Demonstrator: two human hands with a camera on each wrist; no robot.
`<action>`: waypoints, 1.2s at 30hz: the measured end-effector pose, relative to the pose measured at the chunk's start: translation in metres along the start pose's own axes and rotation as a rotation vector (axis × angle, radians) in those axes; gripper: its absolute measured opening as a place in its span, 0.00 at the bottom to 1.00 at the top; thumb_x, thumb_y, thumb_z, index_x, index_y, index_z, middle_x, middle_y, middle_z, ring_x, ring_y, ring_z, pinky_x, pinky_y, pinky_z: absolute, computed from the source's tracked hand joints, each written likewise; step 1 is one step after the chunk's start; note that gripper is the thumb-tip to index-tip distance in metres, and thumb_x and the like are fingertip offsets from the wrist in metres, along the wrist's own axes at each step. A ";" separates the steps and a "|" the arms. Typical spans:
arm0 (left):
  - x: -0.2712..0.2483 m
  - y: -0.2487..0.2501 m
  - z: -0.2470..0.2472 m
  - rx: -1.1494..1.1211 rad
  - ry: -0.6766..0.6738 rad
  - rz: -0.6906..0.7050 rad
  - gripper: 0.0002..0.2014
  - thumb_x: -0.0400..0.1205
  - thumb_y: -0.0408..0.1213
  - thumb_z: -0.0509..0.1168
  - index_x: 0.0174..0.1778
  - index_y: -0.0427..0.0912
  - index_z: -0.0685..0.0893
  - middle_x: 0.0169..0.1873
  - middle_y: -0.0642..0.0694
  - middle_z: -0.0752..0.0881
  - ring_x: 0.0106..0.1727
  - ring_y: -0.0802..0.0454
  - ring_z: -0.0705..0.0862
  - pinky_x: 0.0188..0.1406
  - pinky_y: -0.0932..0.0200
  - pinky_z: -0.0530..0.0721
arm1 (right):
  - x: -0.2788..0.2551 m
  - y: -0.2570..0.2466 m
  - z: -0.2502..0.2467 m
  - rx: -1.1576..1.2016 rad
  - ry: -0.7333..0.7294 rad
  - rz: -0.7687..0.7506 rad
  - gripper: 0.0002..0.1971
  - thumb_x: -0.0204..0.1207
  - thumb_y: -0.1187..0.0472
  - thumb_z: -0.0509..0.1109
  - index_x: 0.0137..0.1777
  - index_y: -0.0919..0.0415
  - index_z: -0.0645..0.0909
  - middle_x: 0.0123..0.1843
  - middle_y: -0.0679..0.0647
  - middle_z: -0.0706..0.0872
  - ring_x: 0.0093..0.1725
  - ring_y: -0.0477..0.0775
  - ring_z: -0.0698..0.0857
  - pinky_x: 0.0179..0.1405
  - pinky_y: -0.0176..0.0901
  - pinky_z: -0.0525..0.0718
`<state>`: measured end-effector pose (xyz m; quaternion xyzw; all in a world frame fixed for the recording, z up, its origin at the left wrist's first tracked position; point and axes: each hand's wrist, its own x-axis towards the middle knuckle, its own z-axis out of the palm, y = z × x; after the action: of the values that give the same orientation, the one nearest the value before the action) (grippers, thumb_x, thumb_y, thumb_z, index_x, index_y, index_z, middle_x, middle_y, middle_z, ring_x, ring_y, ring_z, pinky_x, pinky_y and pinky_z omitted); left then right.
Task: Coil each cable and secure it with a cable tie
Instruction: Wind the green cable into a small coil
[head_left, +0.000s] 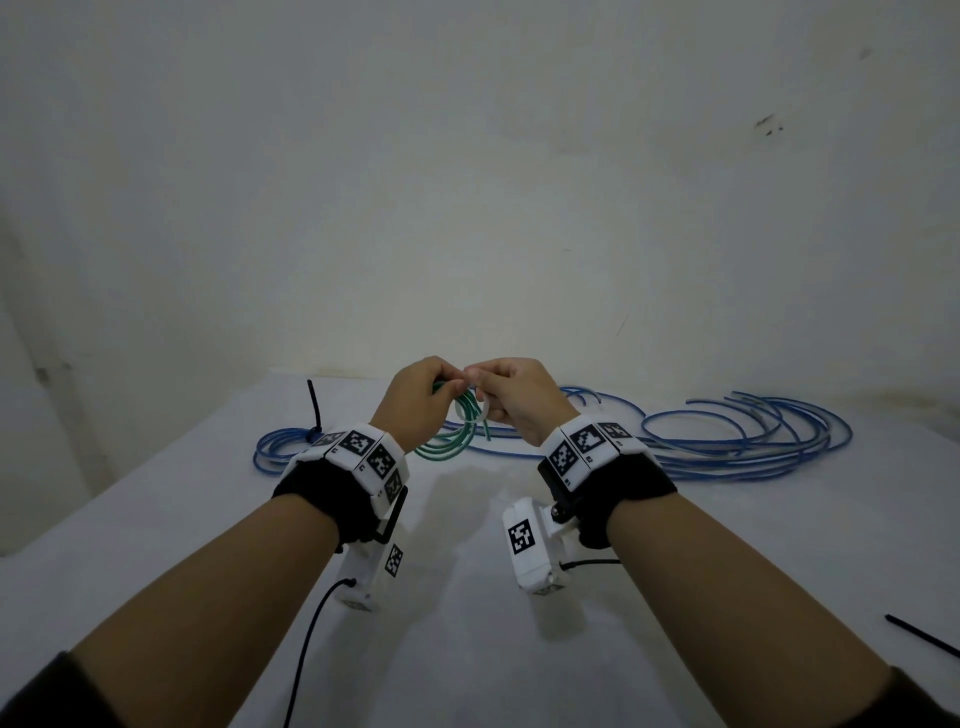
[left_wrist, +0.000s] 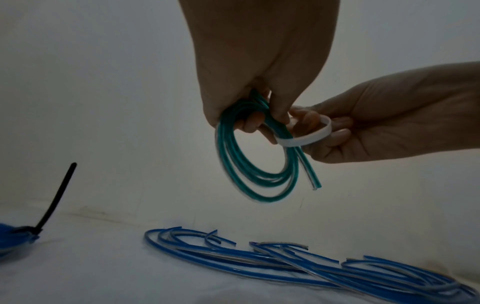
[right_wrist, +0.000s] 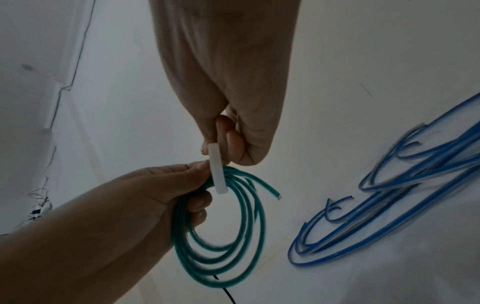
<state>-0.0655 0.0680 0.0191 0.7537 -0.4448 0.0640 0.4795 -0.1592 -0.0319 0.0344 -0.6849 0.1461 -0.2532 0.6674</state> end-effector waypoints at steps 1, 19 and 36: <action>-0.001 0.000 -0.002 0.001 0.006 0.012 0.04 0.83 0.34 0.63 0.46 0.37 0.82 0.39 0.48 0.83 0.41 0.53 0.80 0.37 0.70 0.74 | 0.001 -0.001 0.002 -0.001 0.004 -0.005 0.12 0.80 0.68 0.66 0.56 0.78 0.80 0.27 0.55 0.75 0.16 0.42 0.71 0.18 0.33 0.70; 0.000 0.004 -0.019 0.064 0.105 0.047 0.06 0.83 0.32 0.61 0.48 0.34 0.83 0.40 0.47 0.82 0.43 0.53 0.78 0.36 0.74 0.71 | 0.005 -0.010 0.024 0.079 0.037 -0.027 0.09 0.79 0.67 0.67 0.37 0.68 0.80 0.20 0.53 0.72 0.17 0.45 0.67 0.18 0.34 0.68; -0.009 -0.007 -0.042 0.110 0.090 0.048 0.04 0.82 0.29 0.62 0.45 0.35 0.82 0.39 0.47 0.82 0.42 0.52 0.78 0.39 0.66 0.71 | 0.011 -0.025 0.050 -0.015 -0.040 0.195 0.11 0.81 0.70 0.59 0.38 0.60 0.69 0.28 0.56 0.73 0.20 0.46 0.64 0.22 0.37 0.59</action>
<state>-0.0516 0.1071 0.0324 0.7644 -0.4367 0.1339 0.4551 -0.1267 0.0063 0.0617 -0.6771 0.2006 -0.1724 0.6867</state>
